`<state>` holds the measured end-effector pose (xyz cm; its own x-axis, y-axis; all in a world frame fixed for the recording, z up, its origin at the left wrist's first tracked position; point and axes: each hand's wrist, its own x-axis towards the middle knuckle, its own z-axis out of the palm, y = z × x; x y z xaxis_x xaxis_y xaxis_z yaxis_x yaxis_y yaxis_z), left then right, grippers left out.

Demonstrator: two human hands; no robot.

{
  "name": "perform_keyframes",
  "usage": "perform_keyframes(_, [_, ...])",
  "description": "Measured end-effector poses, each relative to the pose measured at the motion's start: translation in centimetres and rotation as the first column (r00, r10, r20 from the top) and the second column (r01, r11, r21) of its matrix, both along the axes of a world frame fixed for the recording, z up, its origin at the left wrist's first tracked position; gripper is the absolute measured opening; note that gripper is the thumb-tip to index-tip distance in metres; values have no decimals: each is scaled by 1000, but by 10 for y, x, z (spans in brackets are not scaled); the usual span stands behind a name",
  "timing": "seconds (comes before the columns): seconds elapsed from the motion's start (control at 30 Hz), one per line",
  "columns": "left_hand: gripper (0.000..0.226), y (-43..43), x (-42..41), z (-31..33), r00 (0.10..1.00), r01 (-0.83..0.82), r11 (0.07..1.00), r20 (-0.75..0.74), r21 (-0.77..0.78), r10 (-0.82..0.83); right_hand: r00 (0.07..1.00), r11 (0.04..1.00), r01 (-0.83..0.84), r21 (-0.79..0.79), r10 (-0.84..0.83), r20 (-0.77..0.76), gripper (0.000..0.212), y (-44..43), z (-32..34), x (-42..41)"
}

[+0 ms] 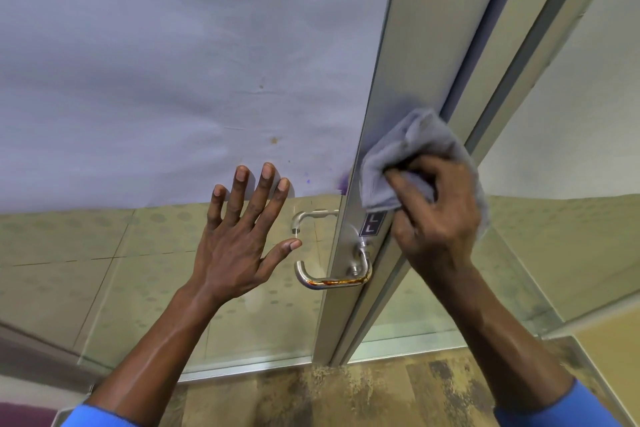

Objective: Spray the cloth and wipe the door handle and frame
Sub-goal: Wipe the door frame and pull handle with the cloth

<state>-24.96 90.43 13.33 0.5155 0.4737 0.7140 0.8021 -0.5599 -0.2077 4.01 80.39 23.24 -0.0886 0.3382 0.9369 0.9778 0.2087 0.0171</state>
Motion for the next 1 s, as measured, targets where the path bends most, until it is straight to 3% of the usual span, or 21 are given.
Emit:
perform_keyframes(0.13, [99,3,-1,-2,1000,4,1000,15,10,-4,999,1000,14,-12,-15,-42,44,4,6,-5])
perform_keyframes(0.3, [97,1,-2,-1,1000,12,1000,8,-6,-12,999,987,39,-156,-41,-8,24,-5,-60,-3])
perform_keyframes(0.43, [98,2,-3,-1,1000,10,1000,1,-11,-10,996,949,81,-303,-65,64,23,-15,-93,-3])
perform_keyframes(0.7, [97,2,-3,-1,1000,11,1000,-18,-1,-11,999,998,4,65,0,-54,47,7,15,5])
perform_keyframes(0.8, [98,3,-2,-3,1000,14,1000,-4,11,-14,997,1000,6,29,-4,-80,54,12,26,3])
perform_keyframes(1.0, [99,3,-2,-2,1000,16,1000,-3,20,-16,999,990,28,-138,-33,-33,28,1,-48,3])
